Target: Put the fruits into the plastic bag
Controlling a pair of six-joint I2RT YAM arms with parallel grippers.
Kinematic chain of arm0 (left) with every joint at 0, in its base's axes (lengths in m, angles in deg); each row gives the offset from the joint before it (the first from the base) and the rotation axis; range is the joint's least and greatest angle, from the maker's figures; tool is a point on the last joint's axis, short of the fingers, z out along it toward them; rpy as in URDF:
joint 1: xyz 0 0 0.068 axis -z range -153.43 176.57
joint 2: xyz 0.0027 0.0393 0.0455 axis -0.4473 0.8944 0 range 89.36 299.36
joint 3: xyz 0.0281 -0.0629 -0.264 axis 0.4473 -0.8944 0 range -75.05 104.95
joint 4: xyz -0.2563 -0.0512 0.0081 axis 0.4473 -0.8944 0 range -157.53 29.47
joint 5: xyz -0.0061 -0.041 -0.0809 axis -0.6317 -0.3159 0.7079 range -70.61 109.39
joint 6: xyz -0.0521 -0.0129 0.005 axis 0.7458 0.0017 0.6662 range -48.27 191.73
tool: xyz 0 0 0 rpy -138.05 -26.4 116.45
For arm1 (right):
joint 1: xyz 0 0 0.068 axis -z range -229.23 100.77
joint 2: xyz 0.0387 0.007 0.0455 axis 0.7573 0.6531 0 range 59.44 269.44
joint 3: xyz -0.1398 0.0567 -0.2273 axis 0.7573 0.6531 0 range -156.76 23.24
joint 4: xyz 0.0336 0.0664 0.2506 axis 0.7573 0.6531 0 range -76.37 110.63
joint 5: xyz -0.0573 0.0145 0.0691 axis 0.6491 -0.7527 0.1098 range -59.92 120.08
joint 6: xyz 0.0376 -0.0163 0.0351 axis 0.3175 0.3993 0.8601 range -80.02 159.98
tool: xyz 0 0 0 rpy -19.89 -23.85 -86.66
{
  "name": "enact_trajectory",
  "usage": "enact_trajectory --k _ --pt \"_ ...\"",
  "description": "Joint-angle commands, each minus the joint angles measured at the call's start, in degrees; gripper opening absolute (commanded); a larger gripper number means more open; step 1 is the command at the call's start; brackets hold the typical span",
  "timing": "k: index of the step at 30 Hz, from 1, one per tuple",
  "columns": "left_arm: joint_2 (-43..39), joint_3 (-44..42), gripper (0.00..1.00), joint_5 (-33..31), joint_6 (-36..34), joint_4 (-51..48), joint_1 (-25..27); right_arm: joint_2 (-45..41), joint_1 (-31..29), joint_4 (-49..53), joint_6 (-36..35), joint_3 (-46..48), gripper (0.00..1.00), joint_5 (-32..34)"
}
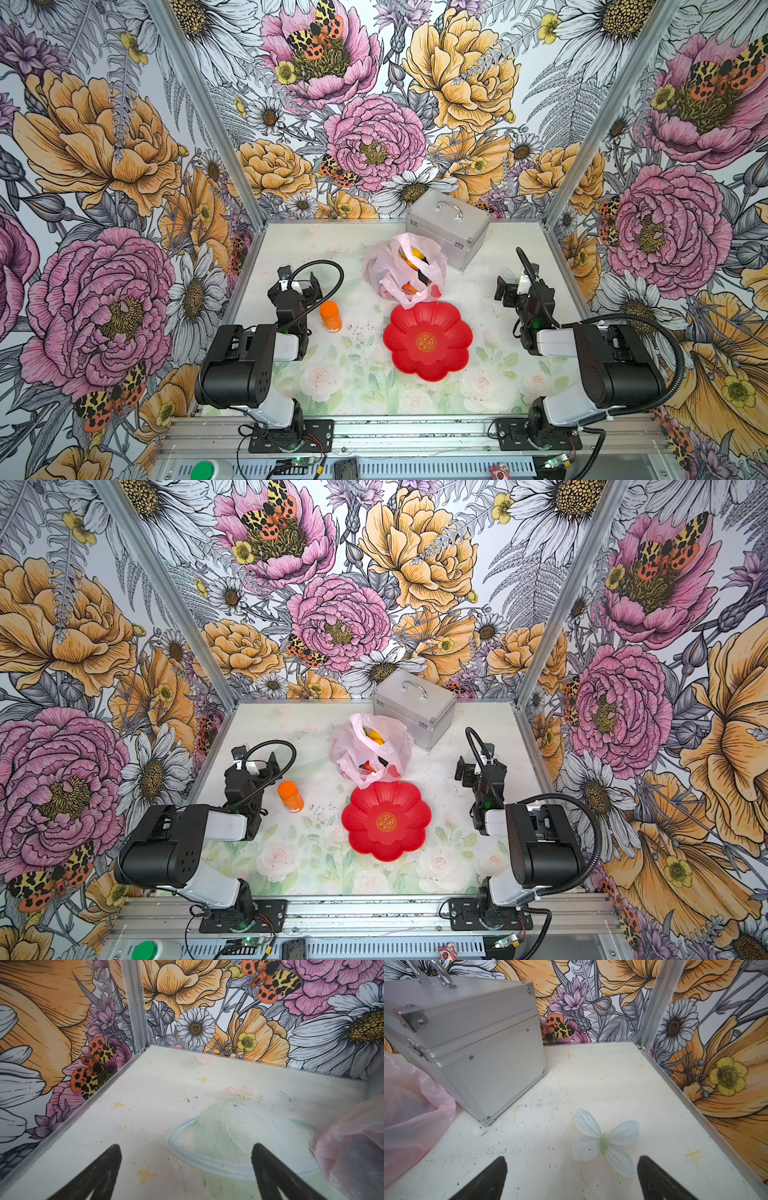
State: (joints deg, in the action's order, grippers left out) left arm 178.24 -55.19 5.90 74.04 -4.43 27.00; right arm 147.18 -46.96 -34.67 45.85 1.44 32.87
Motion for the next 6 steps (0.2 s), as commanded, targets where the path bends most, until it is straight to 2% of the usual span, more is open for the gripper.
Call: enact_trajectory --k 1,6 --pt "-0.02 0.87 0.99 -0.92 -1.25 -0.32 0.31 0.43 -0.47 -0.65 -0.87 -1.09 1.00 0.90" --pt "0.05 0.83 0.99 -0.92 -1.25 -0.33 0.25 0.29 -0.42 -0.87 -0.97 -0.84 0.99 0.88"
